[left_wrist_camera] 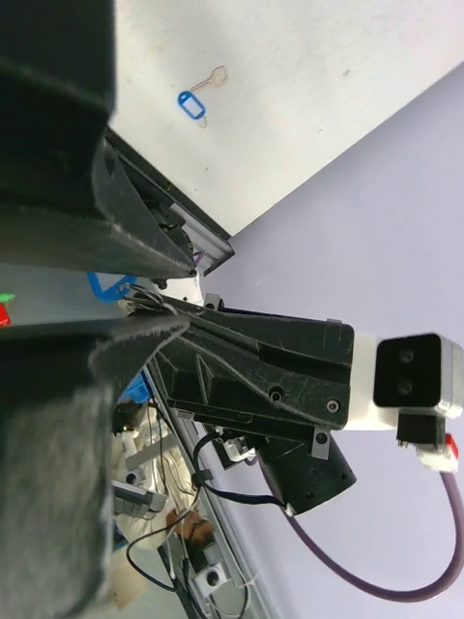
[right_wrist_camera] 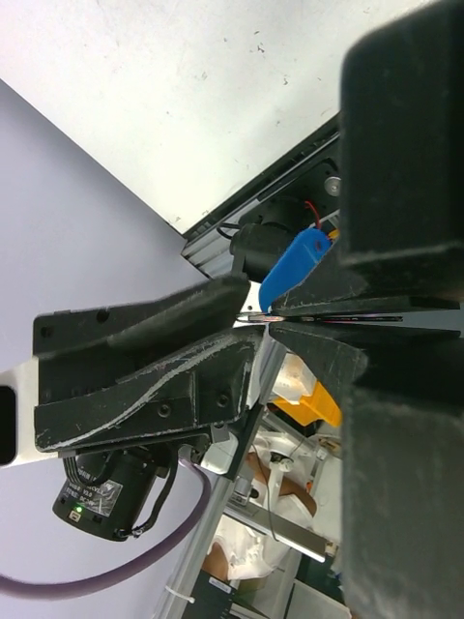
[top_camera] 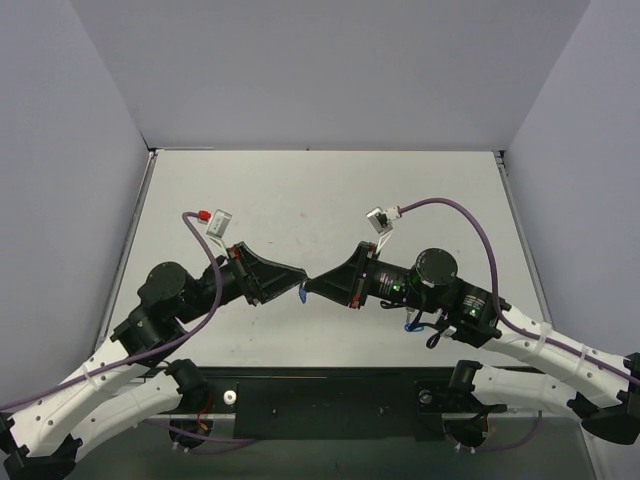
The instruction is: Remove the keys from the keyring
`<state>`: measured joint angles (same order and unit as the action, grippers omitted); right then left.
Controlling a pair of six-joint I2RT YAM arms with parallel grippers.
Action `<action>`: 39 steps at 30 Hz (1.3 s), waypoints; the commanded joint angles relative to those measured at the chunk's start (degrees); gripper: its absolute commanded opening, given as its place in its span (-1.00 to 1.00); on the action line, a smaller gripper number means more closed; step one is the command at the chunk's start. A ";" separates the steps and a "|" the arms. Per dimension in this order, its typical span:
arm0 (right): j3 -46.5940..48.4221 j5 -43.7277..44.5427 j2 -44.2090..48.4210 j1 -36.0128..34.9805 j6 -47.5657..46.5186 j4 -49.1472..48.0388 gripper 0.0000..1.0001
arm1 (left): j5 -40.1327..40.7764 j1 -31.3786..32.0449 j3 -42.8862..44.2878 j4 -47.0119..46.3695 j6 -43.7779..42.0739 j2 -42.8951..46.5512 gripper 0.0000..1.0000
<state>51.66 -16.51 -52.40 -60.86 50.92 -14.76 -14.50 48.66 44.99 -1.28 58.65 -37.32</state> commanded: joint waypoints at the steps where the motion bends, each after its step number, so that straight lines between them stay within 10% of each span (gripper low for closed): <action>1: 2.04 -0.36 1.16 -0.31 -0.99 -3.52 -1.00 | 2.28 0.20 3.43 6.20 -2.31 0.40 0.07; 2: 1.96 -0.54 1.42 -0.49 -0.99 -3.52 -1.00 | 2.55 0.20 3.61 6.98 -2.49 0.93 0.32; 8: 1.78 -1.77 2.21 -0.75 -1.43 -3.25 -1.00 | 3.08 0.20 3.87 9.36 -3.63 2.60 0.39; 39: 3.45 -5.55 3.27 -3.21 -3.98 -0.62 -1.00 | -6.77 0.11 6.77 10.68 -8.29 4.09 -0.10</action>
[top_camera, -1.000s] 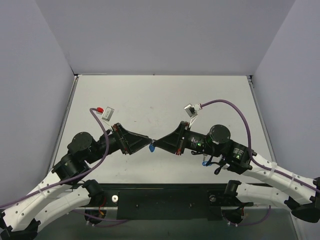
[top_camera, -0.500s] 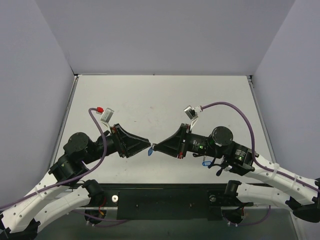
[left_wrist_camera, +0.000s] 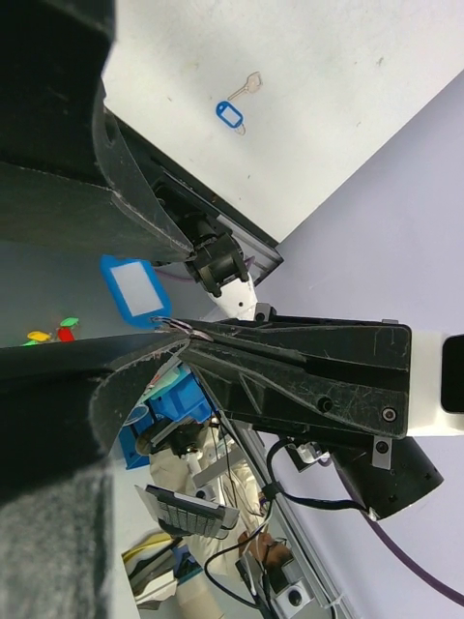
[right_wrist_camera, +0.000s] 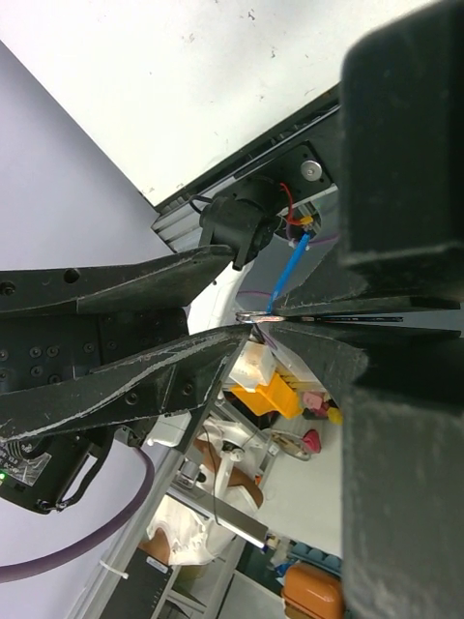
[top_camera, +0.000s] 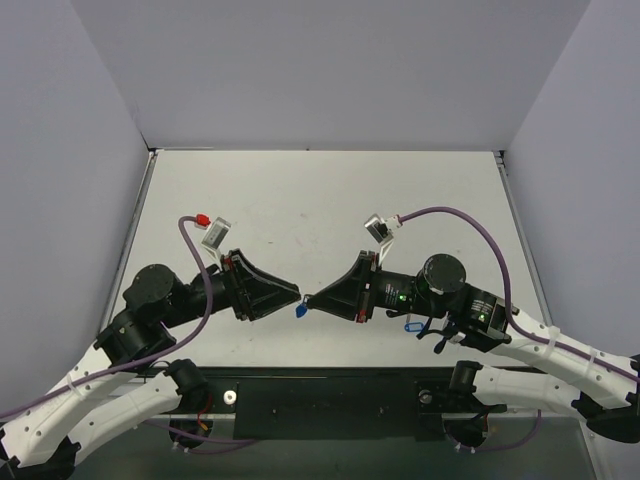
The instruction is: Remove the keys from the keyring
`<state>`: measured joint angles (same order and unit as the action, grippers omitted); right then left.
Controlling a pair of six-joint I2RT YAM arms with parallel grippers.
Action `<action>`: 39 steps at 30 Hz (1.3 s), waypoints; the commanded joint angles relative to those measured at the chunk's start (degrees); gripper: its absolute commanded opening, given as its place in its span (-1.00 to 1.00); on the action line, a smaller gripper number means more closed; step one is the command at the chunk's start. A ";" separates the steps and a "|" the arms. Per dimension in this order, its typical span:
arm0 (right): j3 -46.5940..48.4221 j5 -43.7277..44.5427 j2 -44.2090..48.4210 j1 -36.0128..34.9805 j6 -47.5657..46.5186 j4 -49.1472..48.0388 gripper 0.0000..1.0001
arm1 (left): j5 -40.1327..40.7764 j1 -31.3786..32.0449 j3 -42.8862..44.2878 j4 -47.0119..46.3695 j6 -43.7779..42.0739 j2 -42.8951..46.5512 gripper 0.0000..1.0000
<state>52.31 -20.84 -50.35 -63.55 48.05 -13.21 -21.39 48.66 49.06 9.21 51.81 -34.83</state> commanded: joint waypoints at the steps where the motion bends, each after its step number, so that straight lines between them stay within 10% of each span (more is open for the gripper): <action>1: 2.79 -1.31 1.39 -0.52 -1.12 -2.08 -1.00 | 0.12 0.11 2.80 0.28 -1.45 1.78 -0.10; 39: 4.02 -2.19 -0.63 -1.31 -0.42 -5.42 -1.00 | -5.95 0.20 -3.53 -14.75 2.07 2.75 -0.09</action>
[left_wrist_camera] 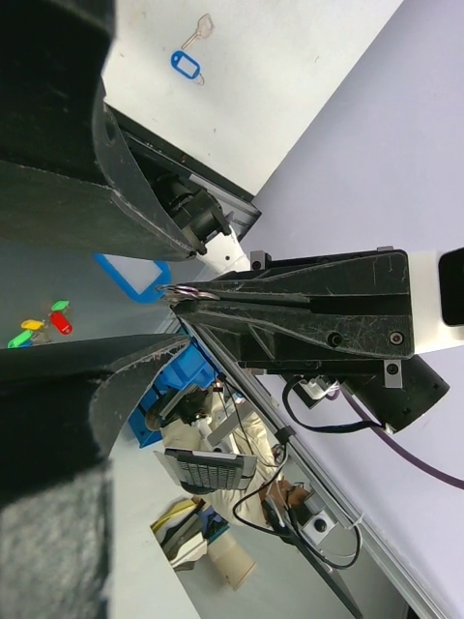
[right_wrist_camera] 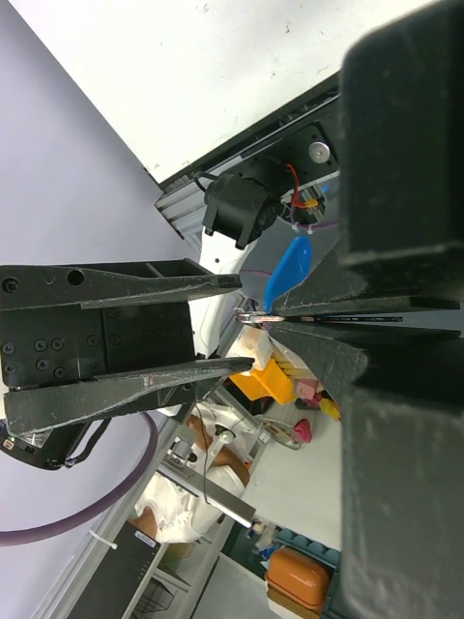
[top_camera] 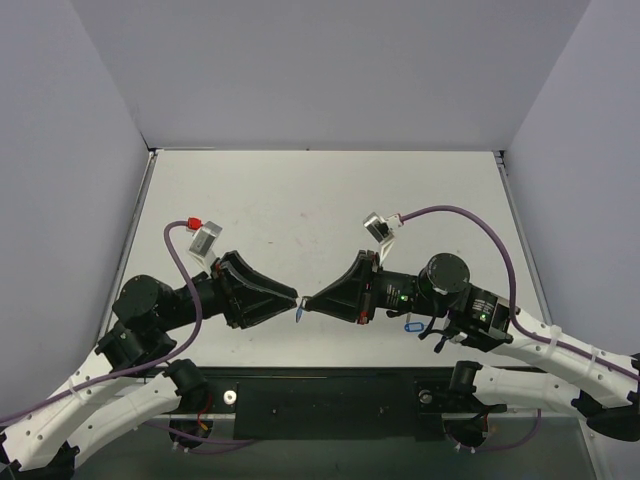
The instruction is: Remove the keys from the keyring
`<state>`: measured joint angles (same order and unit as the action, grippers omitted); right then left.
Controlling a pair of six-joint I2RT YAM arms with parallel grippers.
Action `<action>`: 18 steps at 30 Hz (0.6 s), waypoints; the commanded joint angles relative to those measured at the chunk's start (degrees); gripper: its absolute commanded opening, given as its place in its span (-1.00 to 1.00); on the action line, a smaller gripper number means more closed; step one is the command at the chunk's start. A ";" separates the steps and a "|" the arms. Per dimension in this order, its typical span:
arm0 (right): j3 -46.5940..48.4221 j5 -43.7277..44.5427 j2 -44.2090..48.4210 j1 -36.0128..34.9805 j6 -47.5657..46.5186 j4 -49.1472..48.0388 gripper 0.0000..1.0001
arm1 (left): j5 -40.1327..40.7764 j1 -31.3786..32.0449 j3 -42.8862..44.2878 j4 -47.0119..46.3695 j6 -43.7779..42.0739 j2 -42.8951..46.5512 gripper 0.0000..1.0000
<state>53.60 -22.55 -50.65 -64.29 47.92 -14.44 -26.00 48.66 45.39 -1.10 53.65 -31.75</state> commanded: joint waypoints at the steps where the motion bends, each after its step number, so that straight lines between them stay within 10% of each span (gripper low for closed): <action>1: 2.65 -0.57 -0.32 -0.57 -0.37 -4.11 -1.00 | -1.34 0.20 0.23 -4.43 0.23 -0.42 -0.12; 18: 2.82 -0.92 -0.76 -0.66 -0.46 -4.64 -1.00 | 0.50 0.90 -0.91 -4.18 1.02 -0.68 -1.00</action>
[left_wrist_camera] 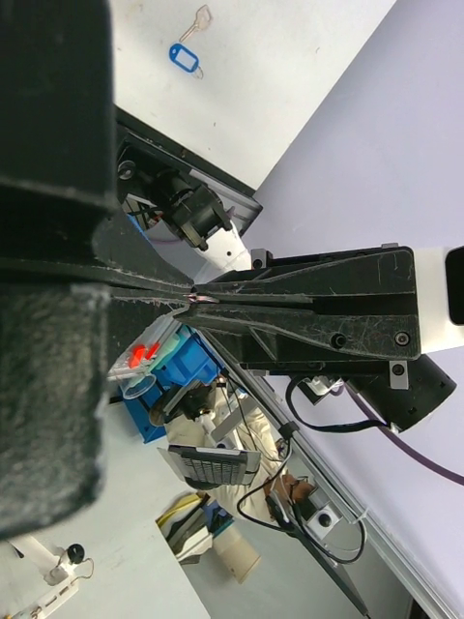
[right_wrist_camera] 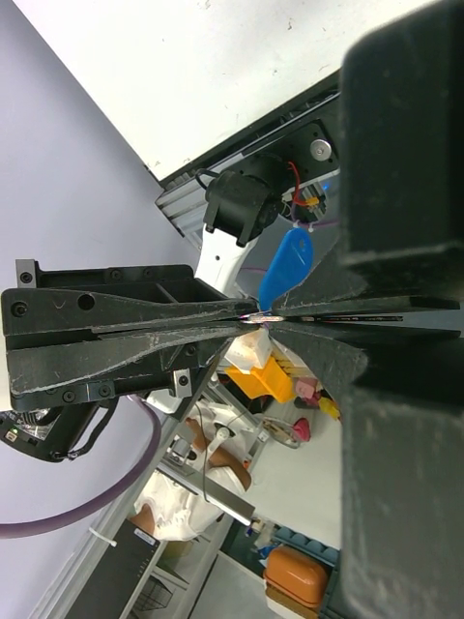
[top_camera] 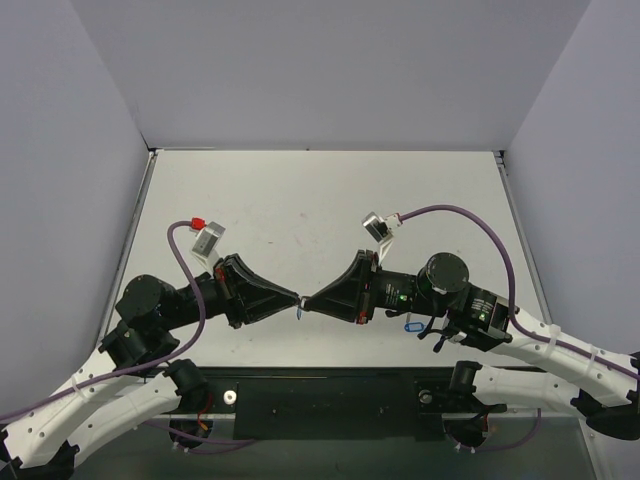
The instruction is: Remove the keys from the keyring
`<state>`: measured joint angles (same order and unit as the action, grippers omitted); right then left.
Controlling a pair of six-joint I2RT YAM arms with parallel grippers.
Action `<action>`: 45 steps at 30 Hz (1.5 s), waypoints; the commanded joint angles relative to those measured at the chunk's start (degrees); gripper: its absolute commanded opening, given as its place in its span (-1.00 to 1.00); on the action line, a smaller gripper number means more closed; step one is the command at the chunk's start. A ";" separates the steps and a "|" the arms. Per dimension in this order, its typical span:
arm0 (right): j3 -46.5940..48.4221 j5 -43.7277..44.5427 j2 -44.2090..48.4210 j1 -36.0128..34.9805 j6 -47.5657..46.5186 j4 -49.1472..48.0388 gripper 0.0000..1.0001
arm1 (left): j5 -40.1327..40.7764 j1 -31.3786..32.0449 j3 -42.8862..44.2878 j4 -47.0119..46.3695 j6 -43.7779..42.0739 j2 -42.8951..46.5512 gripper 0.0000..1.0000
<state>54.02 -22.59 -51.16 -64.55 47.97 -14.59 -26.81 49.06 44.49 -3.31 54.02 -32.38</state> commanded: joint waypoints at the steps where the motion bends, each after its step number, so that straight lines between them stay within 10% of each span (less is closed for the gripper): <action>1: 2.41 -0.79 -0.17 -0.40 -0.50 -4.40 -1.00 | 3.76 0.51 -0.10 -1.27 1.26 -0.05 -1.00; 22: 2.76 3.69 -0.26 -0.40 -3.23 -2.90 -1.00 | 17.14 8.95 -3.01 -4.70 7.68 -1.28 -1.00; 27: 2.50 3.43 0.27 -0.40 -3.40 -2.20 -1.00 | 17.31 9.21 1.73 5.21 3.03 -2.07 -0.03; 31: 2.93 2.29 0.53 -0.40 -3.23 -1.41 -1.00 | 19.16 9.21 5.69 11.73 -0.84 -1.37 0.22; 45: 4.60 -3.34 -0.87 -0.48 -2.09 0.53 -1.00 | 9.59 9.13 13.95 20.54 -10.86 -5.94 -0.11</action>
<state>55.77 -23.55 -51.55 -64.60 45.65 -12.05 -12.78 58.04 56.18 15.22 46.96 -37.28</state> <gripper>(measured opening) 0.005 0.451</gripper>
